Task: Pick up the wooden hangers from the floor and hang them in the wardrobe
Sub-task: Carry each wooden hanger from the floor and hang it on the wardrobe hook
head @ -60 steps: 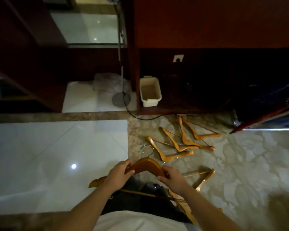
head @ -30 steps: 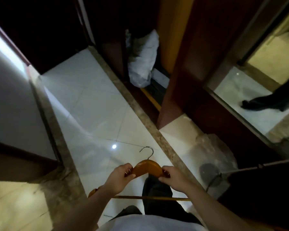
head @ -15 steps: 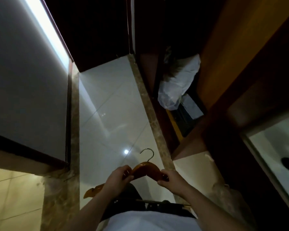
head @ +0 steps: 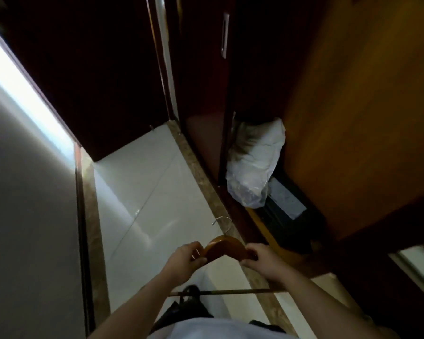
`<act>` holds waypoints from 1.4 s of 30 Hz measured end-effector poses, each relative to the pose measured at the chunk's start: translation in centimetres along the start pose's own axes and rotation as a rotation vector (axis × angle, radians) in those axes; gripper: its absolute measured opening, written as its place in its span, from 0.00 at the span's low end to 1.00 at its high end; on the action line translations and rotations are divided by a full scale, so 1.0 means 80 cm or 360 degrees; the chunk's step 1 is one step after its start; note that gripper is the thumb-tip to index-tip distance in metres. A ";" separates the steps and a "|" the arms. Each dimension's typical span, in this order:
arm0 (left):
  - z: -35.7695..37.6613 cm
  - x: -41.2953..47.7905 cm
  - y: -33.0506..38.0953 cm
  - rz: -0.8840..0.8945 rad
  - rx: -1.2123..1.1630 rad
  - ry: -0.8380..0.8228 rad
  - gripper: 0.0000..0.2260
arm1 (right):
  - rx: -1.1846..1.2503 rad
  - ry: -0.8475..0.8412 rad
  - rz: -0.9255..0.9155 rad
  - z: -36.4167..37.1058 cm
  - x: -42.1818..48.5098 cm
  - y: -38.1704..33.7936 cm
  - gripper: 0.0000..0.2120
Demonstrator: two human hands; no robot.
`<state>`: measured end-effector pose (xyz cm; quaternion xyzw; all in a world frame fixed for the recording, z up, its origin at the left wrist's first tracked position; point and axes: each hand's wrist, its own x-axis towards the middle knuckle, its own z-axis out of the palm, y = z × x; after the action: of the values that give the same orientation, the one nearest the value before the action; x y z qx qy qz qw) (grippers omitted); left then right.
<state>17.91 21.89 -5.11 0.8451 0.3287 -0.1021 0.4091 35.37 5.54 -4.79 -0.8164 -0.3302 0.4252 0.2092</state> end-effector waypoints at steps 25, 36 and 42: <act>-0.341 0.390 0.380 0.1106 -0.0077 0.0191 0.04 | 0.0341 0.1063 -0.0232 -0.469 0.148 -0.163 0.18; -0.409 0.416 0.591 0.1624 -0.0073 0.0340 0.06 | 0.0163 0.1838 -0.0442 -0.633 0.091 -0.188 0.20; -0.440 0.419 0.701 0.1879 -0.0048 0.0463 0.09 | 0.0047 0.2243 -0.0496 -0.703 0.047 -0.210 0.20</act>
<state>75.96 39.23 37.81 0.8840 -0.1416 0.2632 0.3594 77.70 16.45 34.57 -0.8371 -0.2237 -0.2329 0.4416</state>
